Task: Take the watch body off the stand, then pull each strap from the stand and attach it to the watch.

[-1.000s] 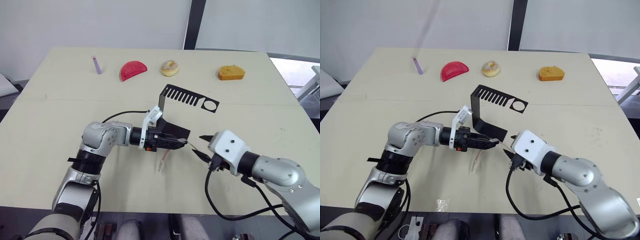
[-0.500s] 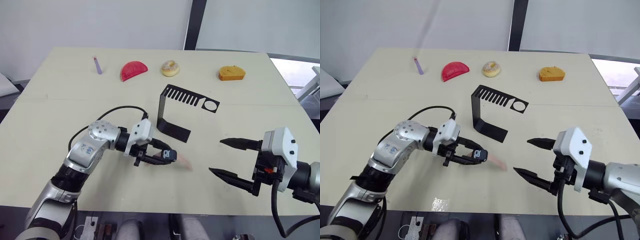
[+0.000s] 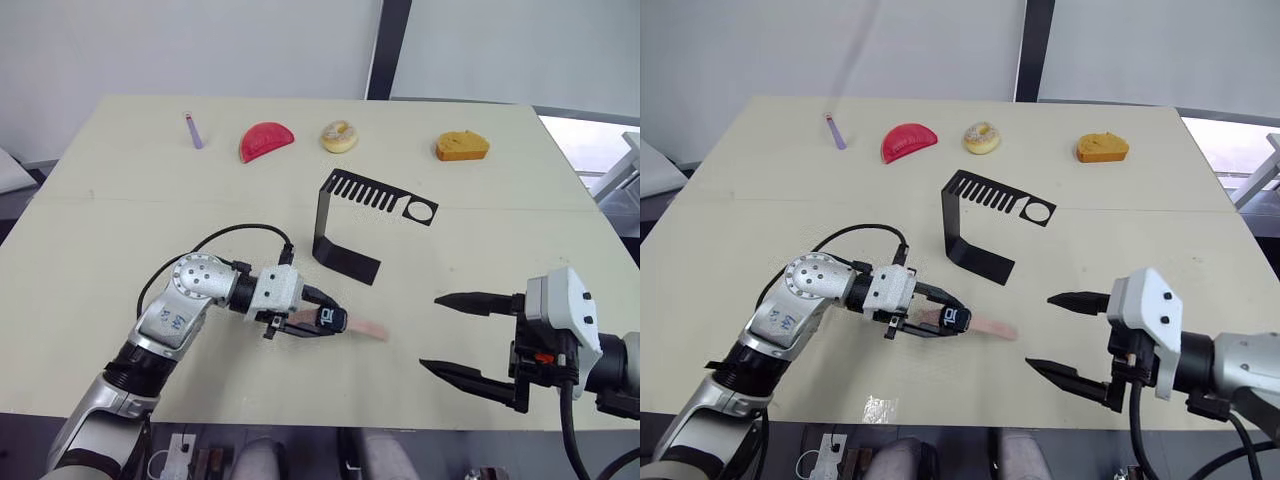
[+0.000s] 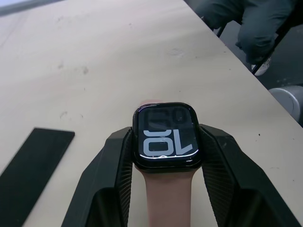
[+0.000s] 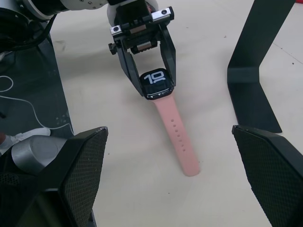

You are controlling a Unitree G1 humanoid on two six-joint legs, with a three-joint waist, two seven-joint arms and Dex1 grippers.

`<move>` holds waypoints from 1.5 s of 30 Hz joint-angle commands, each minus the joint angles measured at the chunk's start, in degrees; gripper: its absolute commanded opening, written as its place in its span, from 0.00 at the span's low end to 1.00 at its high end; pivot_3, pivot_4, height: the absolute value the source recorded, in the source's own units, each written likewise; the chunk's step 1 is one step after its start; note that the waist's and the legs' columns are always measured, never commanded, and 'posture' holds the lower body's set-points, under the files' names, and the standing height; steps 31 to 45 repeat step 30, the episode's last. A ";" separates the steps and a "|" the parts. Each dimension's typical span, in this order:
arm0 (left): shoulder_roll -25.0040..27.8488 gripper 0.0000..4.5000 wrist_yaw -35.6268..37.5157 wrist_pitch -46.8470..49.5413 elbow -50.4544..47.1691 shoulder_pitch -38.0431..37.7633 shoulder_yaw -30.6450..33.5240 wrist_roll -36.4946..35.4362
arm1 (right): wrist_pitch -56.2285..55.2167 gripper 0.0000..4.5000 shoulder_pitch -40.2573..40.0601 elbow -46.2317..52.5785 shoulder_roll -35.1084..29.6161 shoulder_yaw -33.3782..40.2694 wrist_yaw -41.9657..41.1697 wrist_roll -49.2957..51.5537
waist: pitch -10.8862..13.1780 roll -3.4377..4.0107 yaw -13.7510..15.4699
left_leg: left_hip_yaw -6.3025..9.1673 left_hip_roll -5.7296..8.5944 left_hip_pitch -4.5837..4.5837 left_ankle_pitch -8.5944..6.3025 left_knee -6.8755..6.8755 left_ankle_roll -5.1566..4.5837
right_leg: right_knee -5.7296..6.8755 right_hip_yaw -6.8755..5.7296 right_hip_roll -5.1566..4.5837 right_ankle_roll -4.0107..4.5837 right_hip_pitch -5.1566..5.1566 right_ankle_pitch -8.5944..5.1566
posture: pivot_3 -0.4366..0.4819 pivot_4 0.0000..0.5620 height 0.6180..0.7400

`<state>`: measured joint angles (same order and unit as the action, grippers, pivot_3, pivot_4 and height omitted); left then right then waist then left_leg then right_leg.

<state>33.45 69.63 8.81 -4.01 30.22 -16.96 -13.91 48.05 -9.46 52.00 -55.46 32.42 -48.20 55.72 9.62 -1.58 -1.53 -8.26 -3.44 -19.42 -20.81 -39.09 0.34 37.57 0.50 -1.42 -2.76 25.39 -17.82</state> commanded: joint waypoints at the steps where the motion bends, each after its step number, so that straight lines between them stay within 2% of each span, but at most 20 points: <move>1: -1.48 0.35 -2.81 2.46 0.20 -0.92 -2.18 2.90 | -2.46 0.99 -1.01 0.97 -0.25 -1.35 0.00 -1.74 | 0.00 0.00 0.05 | 0.00 0.00 0.00 0.00 0.00 0.00 | 0.00 0.00 0.00 0.00 0.00 0.00 | 0.48 0.27 0.98; 4: -3.05 0.35 -4.21 4.30 0.43 -1.54 -3.70 4.33 | -3.81 0.99 -2.03 0.79 -0.20 -3.04 0.03 -3.91 | 0.00 -0.01 0.08 | 0.00 0.01 -0.01 0.00 0.00 0.00 | 0.00 0.00 0.00 0.00 0.00 0.00 | 0.48 0.27 0.98; 8: -3.87 0.35 -5.51 2.12 1.79 -2.61 -5.16 7.11 | -5.31 0.99 -3.28 0.05 -0.40 -4.06 -0.43 -6.42 | 0.00 0.00 -0.10 | -0.01 0.00 0.02 0.00 0.00 0.00 | 0.01 0.01 0.00 0.00 0.00 0.00 | 0.48 0.27 0.98; 10: -3.85 0.58 -5.83 2.87 2.10 -2.65 -4.73 7.18 | -6.17 1.00 -4.12 -0.51 -0.47 -4.01 -1.18 -7.65 | 0.00 0.00 -0.05 | -0.02 0.00 0.03 0.00 0.00 0.00 | 0.02 0.01 0.00 0.00 0.00 0.00 | 0.48 0.27 0.98; 11: -3.43 0.67 -5.29 4.28 1.56 -2.76 -3.79 6.03 | -6.61 1.00 -4.69 -0.85 -0.55 -3.66 -1.80 -8.14 | 0.00 0.00 0.00 | -0.02 0.00 0.03 0.00 0.00 0.00 | 0.02 0.01 0.00 0.00 0.00 0.00 | 0.48 0.27 0.98; 14: -0.91 1.00 -3.03 11.39 -1.77 -3.16 1.02 -0.14 | -7.54 1.00 -6.36 -2.00 -0.80 -1.49 -3.69 -8.76 | 0.00 0.00 -0.03 | -0.02 0.00 0.01 0.00 -0.01 0.00 | 0.02 0.01 -0.01 0.00 0.00 0.00 | 0.48 0.27 0.98; 15: 1.01 1.00 -1.20 14.19 -3.30 -3.41 3.97 -3.83 | -7.64 1.00 -7.08 -2.45 -0.96 -0.01 -4.66 -8.69 | 0.00 -0.01 -0.09 | -0.02 -0.01 0.02 0.00 -0.01 0.00 | 0.03 0.01 -0.01 0.00 0.00 0.00 | 0.48 0.27 0.98; 17: 7.91 1.00 4.37 19.55 -5.78 -4.49 11.44 -11.74 | -7.18 1.00 -8.96 -3.95 -1.28 4.76 -7.33 -7.69 | 0.02 -0.04 -0.37 | -0.03 -0.06 0.01 0.00 0.00 0.01 | 0.07 0.00 0.02 0.01 0.03 -0.01 | 0.48 0.27 0.98; 19: 15.60 1.00 8.71 24.16 -5.62 -5.56 17.45 -16.44 | -6.71 1.00 -10.84 -5.74 -1.64 9.42 -10.10 -7.20 | 0.03 -0.05 -0.42 | -0.03 -0.14 0.06 0.02 0.01 0.09 | 0.13 -0.02 0.06 0.13 0.04 -0.07 | 0.48 0.27 0.98; 23: 25.89 1.00 11.89 29.12 -3.61 -8.18 26.26 -20.46 | -6.98 1.00 -14.52 -10.41 -2.06 17.18 -16.40 -7.79 | 0.02 -0.03 -0.06 | -0.03 -0.10 0.17 0.00 0.03 0.08 | 0.09 -0.04 0.02 0.14 -0.05 -0.09 | 0.48 0.27 0.98; 26: 32.36 1.00 14.68 27.36 0.36 -12.42 33.38 -19.57 | -6.49 1.00 -16.35 -13.37 -2.85 21.90 -19.87 -8.42 | 0.03 -0.05 -0.02 | -0.04 -0.10 0.15 -0.03 0.04 0.03 | -0.01 -0.06 0.01 0.11 -0.07 -0.09 | 0.48 0.27 0.98; 30: 33.69 1.00 14.02 26.22 0.59 -15.06 36.32 -19.85 | -7.73 1.00 -16.71 -16.99 -3.39 23.68 -23.03 -9.44 | 0.04 -0.07 0.09 | -0.03 -0.08 0.16 -0.06 0.08 0.02 | -0.09 -0.09 0.00 0.12 -0.11 -0.09 | 0.48 0.27 0.98; 45: 33.69 1.00 14.02 26.22 0.59 -15.06 36.32 -19.85 | -7.73 1.00 -16.71 -16.99 -3.39 23.68 -23.03 -9.44 | 0.04 -0.07 0.09 | -0.03 -0.08 0.16 -0.06 0.08 0.02 | -0.09 -0.09 0.00 0.12 -0.11 -0.09 | 0.48 0.27 0.98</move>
